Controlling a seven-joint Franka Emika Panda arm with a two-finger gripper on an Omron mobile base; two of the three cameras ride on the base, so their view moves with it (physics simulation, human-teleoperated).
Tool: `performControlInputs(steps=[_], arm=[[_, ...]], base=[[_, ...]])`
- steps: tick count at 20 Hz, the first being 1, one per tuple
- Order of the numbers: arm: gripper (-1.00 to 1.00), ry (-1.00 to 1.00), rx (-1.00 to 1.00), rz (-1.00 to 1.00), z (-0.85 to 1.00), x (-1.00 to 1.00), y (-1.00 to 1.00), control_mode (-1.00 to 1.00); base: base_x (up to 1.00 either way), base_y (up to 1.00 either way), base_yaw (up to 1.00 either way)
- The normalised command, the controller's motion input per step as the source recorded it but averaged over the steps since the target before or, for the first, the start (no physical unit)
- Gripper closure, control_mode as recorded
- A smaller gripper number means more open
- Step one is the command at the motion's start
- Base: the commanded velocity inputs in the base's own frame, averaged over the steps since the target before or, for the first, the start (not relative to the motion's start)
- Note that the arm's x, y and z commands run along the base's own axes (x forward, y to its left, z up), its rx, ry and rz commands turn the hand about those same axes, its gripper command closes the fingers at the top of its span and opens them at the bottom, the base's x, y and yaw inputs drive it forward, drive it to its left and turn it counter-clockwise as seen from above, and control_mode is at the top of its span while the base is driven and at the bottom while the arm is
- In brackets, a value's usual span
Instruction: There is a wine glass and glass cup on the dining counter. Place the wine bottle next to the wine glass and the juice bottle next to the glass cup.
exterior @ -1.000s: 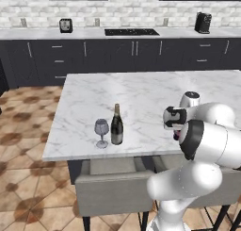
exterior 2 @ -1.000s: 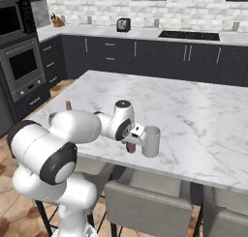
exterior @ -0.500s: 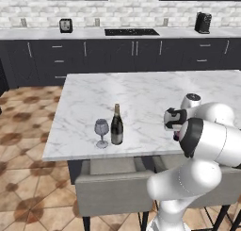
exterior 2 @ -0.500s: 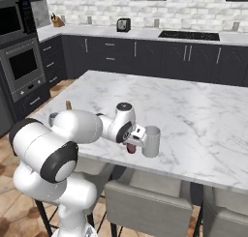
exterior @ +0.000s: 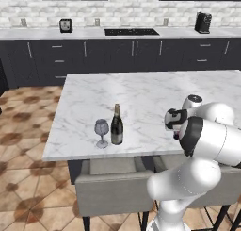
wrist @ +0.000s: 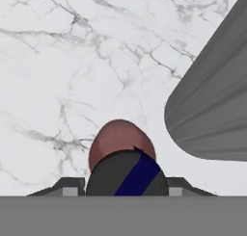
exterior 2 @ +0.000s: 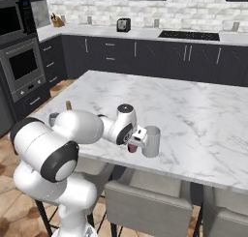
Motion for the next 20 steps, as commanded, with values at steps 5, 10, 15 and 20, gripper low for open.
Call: performControlInputs(steps=[5, 10, 15, 20], arm=[[-1.00, 0.00, 0.00, 0.00, -0.02, 0.00, -0.02, -1.00], [-1.00, 0.01, 0.00, 0.00, 0.05, 0.00, 0.00, -1.00], [-1.00, 0.00, 0.00, -0.01, 0.19, -0.02, 0.06, -1.00], [-1.00, 0.00, 0.00, -0.01, 0.17, -0.12, 0.07, -1.00]], base=[[0.00, 0.00, 0.00], [0.00, 0.00, 0.00], [0.00, 0.00, 0.00], [0.00, 0.00, 0.00]])
